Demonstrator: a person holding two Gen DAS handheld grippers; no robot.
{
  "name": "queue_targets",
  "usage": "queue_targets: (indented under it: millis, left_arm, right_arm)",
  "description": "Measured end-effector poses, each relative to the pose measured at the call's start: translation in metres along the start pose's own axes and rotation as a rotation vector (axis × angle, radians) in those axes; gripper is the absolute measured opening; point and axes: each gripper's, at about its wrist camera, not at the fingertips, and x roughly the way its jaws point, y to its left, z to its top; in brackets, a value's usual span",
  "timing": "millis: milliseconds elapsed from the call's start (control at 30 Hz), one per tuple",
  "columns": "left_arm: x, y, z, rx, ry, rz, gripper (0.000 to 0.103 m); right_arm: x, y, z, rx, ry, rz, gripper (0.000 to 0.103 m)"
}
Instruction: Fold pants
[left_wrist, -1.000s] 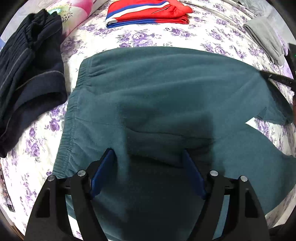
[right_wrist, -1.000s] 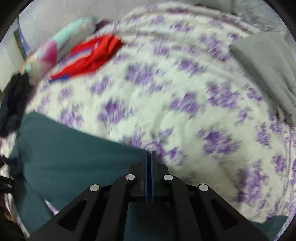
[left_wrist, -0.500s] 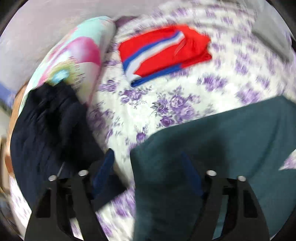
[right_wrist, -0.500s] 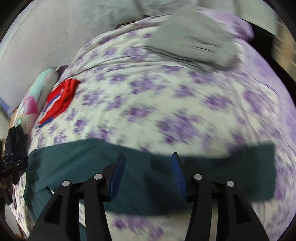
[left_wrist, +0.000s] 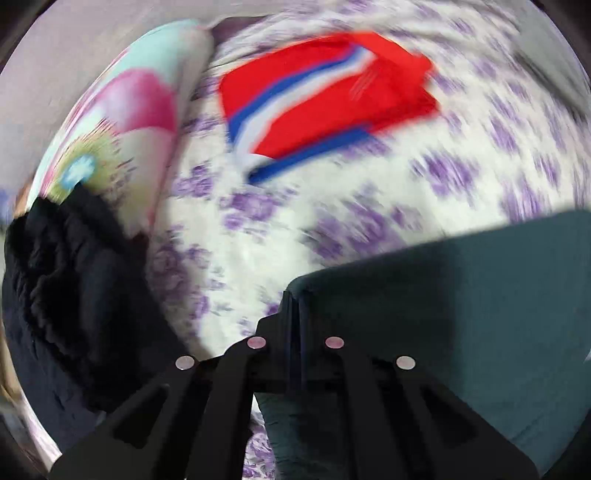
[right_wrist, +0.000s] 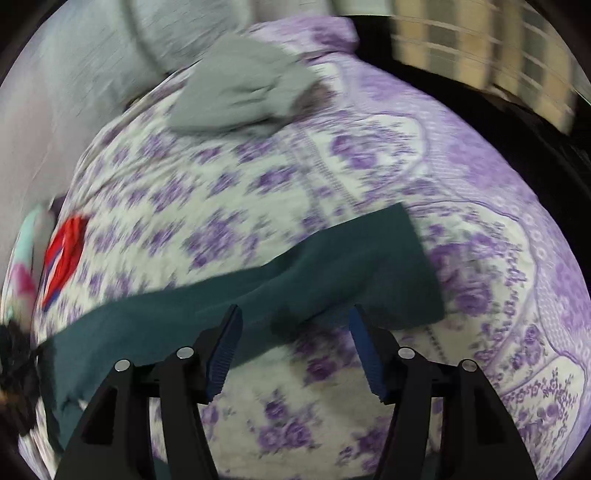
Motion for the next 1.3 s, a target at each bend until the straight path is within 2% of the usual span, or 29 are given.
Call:
queue_targets:
  millis: [67, 133, 233, 367, 433, 500, 533, 667, 733, 767, 800, 833, 867, 933, 967, 1033, 1133, 1200, 1300]
  left_arm:
    - [0.009, 0.003, 0.0, 0.006, 0.023, 0.006, 0.002]
    - [0.018, -0.003, -0.004, 0.053, 0.041, 0.044, 0.002]
    - [0.022, -0.009, -0.009, 0.059, 0.04, 0.063, 0.004]
    - [0.015, -0.012, -0.016, 0.044, 0.047, 0.074, 0.005]
    - [0.013, -0.012, -0.016, 0.046, 0.05, 0.078, 0.005]
    - [0.012, -0.014, -0.013, 0.042, 0.059, 0.077, 0.005]
    - [0.013, -0.014, -0.014, 0.041, 0.059, 0.08, 0.005]
    - [0.01, -0.017, -0.012, 0.003, 0.058, 0.106, 0.005]
    - [0.014, -0.013, -0.008, -0.043, 0.068, 0.102, 0.005]
    - [0.017, -0.011, -0.007, -0.064, 0.077, 0.102, 0.005]
    - [0.019, -0.011, -0.007, -0.071, 0.083, 0.112, 0.005]
    - [0.02, -0.013, -0.006, -0.07, 0.085, 0.123, 0.005]
    - [0.02, -0.016, -0.005, -0.066, 0.086, 0.139, 0.005]
    - [0.017, -0.019, -0.005, -0.064, 0.083, 0.146, 0.005]
    - [0.013, -0.019, -0.004, -0.065, 0.076, 0.137, 0.005]
    - [0.003, -0.02, -0.004, -0.07, 0.051, 0.132, 0.013]
    - [-0.013, -0.018, -0.007, -0.11, 0.01, 0.109, 0.019]
    - [-0.027, -0.017, -0.012, -0.14, -0.011, 0.085, 0.021]
    - [-0.046, -0.02, -0.022, -0.166, -0.041, 0.062, 0.031]
  right_arm:
    - [0.008, -0.016, 0.01, 0.059, -0.004, -0.031, 0.064]
    - [0.019, -0.028, 0.021, 0.093, 0.003, -0.061, 0.064]
    - [0.039, -0.041, 0.041, 0.08, 0.018, -0.127, 0.063]
    - [0.058, -0.05, 0.062, 0.063, 0.026, -0.133, 0.063]
    - [0.075, -0.051, 0.067, 0.046, 0.081, -0.105, 0.06]
    - [0.089, -0.042, 0.069, -0.013, 0.161, -0.06, 0.006]
    - [0.088, -0.04, 0.072, -0.023, 0.156, -0.065, 0.006]
    - [0.057, -0.04, 0.1, 0.003, -0.004, -0.016, 0.006]
    - [0.065, -0.042, 0.113, 0.014, -0.027, -0.034, 0.007]
    - [0.079, -0.042, 0.117, 0.024, -0.017, -0.058, 0.019]
    - [0.092, -0.041, 0.118, 0.024, 0.01, -0.096, 0.055]
    - [0.103, -0.042, 0.12, 0.011, 0.047, -0.152, 0.07]
    - [0.107, -0.041, 0.119, -0.015, 0.055, -0.218, 0.073]
    - [0.096, -0.044, 0.117, 0.0, 0.009, -0.226, 0.073]
    - [0.081, -0.05, 0.113, 0.03, -0.029, -0.201, 0.073]
    - [0.06, -0.063, 0.102, 0.087, -0.068, -0.132, 0.073]
    - [0.053, -0.079, 0.077, 0.134, 0.012, -0.021, 0.069]
    - [0.062, -0.078, 0.06, 0.12, 0.092, 0.012, 0.046]
    - [0.071, -0.071, 0.046, 0.132, 0.095, 0.044, 0.044]
